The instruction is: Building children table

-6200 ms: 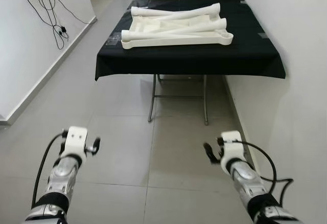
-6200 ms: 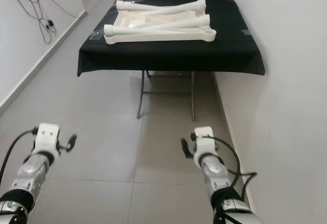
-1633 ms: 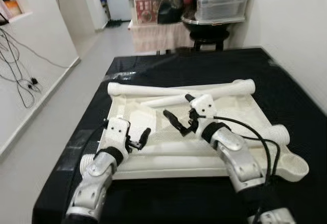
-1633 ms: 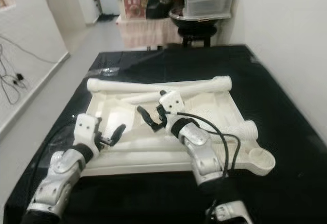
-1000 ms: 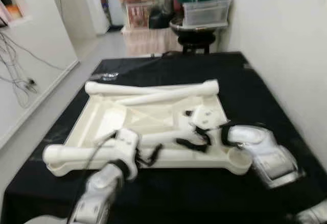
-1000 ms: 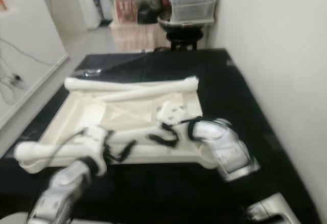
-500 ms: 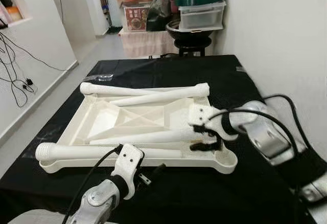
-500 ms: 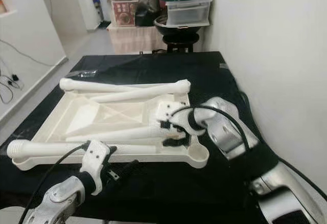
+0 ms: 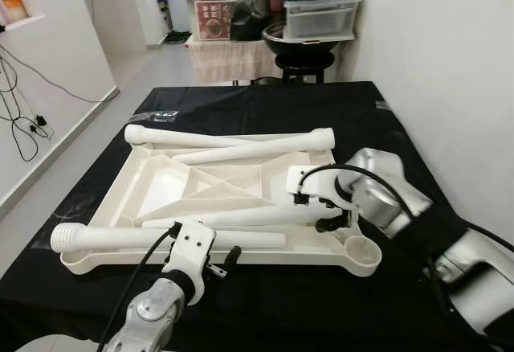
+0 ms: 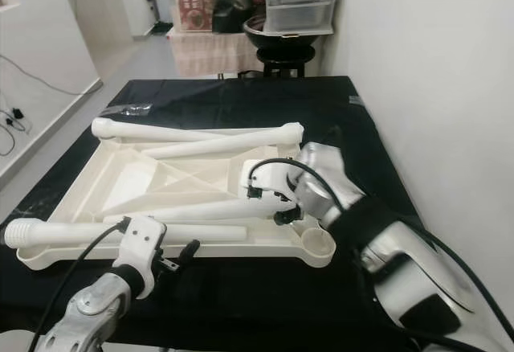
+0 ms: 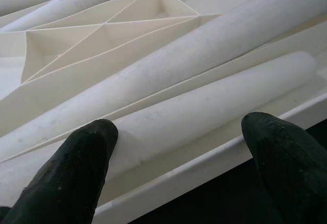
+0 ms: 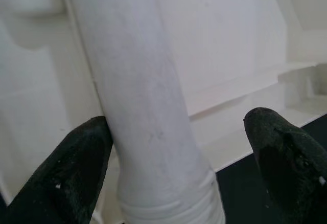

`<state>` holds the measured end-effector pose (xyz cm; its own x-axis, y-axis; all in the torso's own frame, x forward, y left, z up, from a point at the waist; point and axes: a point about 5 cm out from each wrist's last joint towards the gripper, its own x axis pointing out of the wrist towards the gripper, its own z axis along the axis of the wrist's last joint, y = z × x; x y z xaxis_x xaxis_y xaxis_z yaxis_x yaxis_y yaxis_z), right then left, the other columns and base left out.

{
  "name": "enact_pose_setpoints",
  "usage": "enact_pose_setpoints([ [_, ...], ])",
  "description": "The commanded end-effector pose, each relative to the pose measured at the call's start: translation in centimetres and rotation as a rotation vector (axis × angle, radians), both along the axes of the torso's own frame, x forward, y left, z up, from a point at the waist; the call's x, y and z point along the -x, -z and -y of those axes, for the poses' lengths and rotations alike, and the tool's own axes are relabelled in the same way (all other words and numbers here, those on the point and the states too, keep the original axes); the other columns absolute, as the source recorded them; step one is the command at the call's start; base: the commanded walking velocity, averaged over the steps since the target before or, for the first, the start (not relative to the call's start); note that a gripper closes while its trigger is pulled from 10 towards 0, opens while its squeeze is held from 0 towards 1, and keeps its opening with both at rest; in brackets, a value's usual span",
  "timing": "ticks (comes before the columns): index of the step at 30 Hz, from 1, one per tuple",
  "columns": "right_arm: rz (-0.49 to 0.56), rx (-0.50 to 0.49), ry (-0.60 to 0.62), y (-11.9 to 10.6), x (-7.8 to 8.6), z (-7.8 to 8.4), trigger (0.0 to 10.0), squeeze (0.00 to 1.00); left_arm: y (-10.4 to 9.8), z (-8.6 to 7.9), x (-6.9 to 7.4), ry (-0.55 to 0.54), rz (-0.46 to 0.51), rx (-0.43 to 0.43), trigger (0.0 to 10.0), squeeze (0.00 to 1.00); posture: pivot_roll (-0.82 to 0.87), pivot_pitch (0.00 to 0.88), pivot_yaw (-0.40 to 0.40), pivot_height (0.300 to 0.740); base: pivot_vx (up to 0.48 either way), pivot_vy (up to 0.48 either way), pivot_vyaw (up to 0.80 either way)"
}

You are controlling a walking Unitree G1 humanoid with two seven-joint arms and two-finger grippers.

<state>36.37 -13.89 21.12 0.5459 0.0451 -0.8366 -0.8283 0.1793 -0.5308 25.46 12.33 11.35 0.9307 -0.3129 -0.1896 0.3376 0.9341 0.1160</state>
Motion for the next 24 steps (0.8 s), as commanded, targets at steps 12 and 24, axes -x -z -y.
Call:
enact_pose_setpoints([
  [12, -0.024, 0.228, -0.025, 2.1, -0.2, -1.1, 0.0, 0.0, 1.0, -0.3, 0.2, -0.033, -0.058, -0.035, 10.0, 0.0, -0.1, 0.021, 0.016, 0.74, 0.0, 0.0, 0.0],
  [24, -0.002, 0.218, 0.016, 2.4, -0.3, -0.3, 0.0, 0.0, 0.4, -0.5, -0.4, -0.039, -0.041, -0.022, 10.0, 0.0, -0.11, 0.021, 0.02, 0.74, 0.0, 0.0, 0.0],
])
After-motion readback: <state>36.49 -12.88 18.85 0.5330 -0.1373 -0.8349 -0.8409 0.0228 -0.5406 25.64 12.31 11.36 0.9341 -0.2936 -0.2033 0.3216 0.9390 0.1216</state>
